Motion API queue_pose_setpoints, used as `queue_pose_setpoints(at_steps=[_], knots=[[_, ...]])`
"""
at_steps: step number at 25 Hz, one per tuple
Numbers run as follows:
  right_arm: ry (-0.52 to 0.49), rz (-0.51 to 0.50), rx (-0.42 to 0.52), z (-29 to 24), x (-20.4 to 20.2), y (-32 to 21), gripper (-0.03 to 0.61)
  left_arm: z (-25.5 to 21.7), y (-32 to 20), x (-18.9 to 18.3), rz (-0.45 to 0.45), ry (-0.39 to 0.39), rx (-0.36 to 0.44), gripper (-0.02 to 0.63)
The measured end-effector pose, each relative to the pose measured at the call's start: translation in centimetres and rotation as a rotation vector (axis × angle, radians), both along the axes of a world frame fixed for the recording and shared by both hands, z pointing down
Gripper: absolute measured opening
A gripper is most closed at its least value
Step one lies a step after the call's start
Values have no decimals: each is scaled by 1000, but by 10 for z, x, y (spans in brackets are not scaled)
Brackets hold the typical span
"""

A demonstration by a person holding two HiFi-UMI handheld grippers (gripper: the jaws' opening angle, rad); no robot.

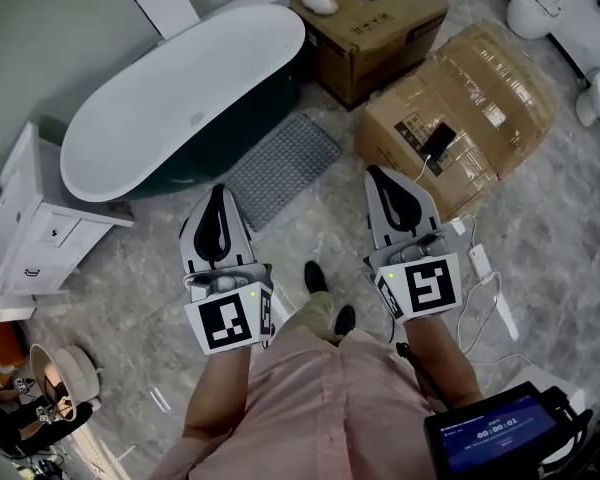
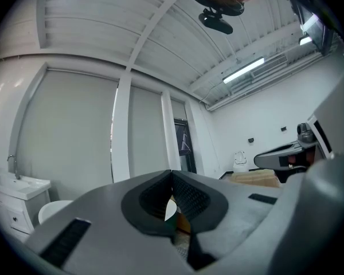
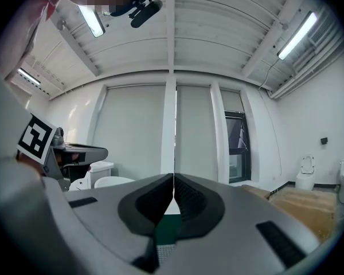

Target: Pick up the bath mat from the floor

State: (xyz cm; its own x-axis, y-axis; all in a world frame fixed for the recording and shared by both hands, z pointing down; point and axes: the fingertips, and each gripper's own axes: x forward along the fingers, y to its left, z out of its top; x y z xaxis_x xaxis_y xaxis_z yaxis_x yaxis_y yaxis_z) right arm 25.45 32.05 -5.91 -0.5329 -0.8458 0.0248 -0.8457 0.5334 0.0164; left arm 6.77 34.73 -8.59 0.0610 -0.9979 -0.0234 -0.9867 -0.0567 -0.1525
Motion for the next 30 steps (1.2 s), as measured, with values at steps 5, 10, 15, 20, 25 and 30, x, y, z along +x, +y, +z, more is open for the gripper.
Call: queue_pose_setpoints(at_steps=[5, 10, 15, 20, 25, 30], knots=[[-6, -18, 21, -1, -18, -45, 18, -1, -40, -20, -22, -7, 22, 25], [9, -44, 39, -19, -59, -74, 18, -14, -66, -59, -43, 12, 35, 25], [26, -57, 69, -37, -89, -96, 18, -23, -89, -89, -49, 40, 58, 25], [41, -38, 71, -38, -90, -111, 18, -20, -106, -96, -40, 52, 61, 25], [45, -23, 60, -33, -86, -123, 18, -12, -119, -96, -33, 57, 41, 25], [38, -39, 41, -24, -83, -140, 18, -7, -132, -94, -47, 49, 25, 25]])
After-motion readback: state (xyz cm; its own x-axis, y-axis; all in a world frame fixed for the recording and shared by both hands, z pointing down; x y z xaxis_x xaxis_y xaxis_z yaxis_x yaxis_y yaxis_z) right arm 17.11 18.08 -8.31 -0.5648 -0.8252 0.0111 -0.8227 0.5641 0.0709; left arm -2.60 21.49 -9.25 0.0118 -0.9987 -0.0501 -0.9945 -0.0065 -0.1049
